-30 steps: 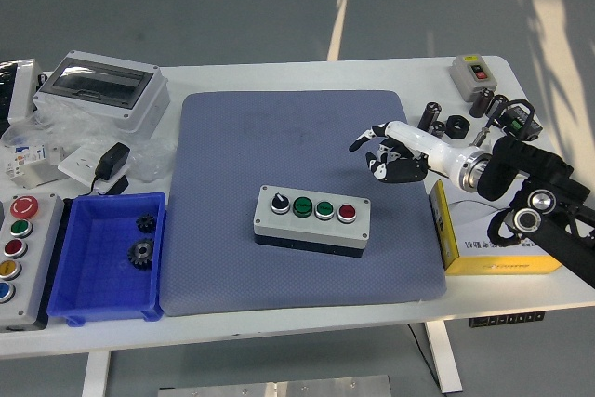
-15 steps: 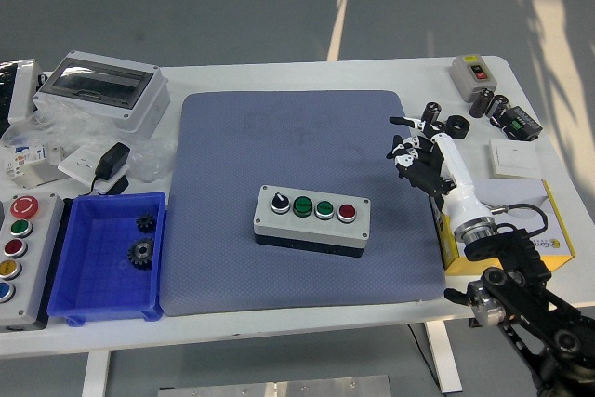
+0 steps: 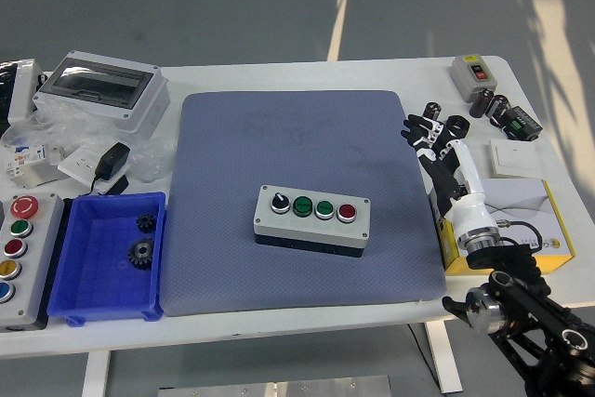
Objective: Pick up the button,place it on the desk,press the button,press the button
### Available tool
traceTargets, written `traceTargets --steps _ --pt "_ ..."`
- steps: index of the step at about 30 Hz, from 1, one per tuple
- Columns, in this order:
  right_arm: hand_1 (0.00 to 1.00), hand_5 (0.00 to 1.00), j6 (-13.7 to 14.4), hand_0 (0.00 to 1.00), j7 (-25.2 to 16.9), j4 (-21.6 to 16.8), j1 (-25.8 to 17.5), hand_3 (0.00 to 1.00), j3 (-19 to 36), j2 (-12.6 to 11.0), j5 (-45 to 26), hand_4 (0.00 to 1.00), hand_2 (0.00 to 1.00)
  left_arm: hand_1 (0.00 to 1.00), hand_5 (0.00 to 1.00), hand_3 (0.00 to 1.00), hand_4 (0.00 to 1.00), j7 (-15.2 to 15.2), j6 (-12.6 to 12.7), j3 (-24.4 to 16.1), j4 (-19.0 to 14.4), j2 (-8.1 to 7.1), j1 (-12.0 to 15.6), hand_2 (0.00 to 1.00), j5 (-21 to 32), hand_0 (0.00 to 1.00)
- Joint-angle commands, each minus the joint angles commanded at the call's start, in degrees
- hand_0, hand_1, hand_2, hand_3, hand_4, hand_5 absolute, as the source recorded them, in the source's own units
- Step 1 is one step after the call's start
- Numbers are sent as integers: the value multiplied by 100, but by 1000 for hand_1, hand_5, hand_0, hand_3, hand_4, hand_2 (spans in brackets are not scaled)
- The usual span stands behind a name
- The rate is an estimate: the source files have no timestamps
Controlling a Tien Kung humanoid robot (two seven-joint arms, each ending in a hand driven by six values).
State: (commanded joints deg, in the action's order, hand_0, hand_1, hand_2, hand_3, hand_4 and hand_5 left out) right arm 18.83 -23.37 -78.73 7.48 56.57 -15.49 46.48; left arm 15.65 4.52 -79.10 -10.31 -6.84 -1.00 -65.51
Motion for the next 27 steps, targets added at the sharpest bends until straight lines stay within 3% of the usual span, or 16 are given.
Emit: traceTargets --steps 3,4,27 --pt "806 652 -22 841 30 7 -15 739 13 16 -4 760 808 579 192 610 614 -15 -5 16 0 0 -7 553 5 625" --pt "765 699 -29 790 40 8 -20 710 20 20 -1 793 766 581 192 611 617 -22 -7 21 0 0 -10 555 7 626" --pt "697 678 -106 725 111 -15 -122 656 317 69 -22 778 709 583 205 613 633 -48 -16 25 0 -14 8 556 4 626"
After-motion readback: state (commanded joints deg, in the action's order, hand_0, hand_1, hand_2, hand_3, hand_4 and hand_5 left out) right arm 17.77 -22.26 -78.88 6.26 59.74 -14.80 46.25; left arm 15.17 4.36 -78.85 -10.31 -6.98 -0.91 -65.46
